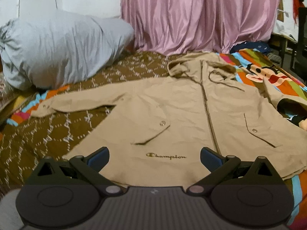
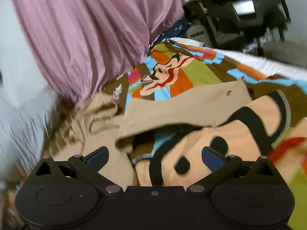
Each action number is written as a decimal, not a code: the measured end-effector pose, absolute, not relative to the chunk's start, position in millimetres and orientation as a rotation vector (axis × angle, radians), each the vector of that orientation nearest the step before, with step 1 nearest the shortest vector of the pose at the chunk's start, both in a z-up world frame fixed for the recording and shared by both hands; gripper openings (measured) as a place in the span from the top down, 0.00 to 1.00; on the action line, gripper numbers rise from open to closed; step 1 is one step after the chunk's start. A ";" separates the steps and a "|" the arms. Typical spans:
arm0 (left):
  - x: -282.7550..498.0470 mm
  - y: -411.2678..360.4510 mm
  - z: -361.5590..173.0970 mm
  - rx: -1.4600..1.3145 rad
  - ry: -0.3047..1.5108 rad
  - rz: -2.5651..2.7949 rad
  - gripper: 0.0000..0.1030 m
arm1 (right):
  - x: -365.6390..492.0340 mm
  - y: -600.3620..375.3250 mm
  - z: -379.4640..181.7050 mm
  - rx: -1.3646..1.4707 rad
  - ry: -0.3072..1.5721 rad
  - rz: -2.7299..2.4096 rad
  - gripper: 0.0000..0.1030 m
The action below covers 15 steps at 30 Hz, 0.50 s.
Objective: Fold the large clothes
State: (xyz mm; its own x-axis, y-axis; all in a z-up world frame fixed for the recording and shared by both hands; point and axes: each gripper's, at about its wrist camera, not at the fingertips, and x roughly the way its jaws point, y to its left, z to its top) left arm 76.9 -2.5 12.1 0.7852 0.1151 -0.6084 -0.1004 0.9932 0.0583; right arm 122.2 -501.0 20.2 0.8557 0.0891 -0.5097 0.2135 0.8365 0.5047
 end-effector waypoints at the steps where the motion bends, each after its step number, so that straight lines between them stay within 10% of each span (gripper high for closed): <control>1: 79.4 -2.2 10.7 0.008 0.667 0.117 0.00 | 133.8 -506.9 14.6 0.626 0.562 -0.060 0.00; 15: 137.2 22.2 9.4 -0.051 0.683 0.104 0.00 | 228.6 -542.4 -33.6 1.200 0.533 -0.439 0.14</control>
State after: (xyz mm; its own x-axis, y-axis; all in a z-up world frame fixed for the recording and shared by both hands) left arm 137.2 22.2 9.4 0.7705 0.0791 -0.6326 -0.1129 0.9935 -0.0132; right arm 228.6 -542.4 -33.6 0.7973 -0.0402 -0.6022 0.5836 0.3062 0.7521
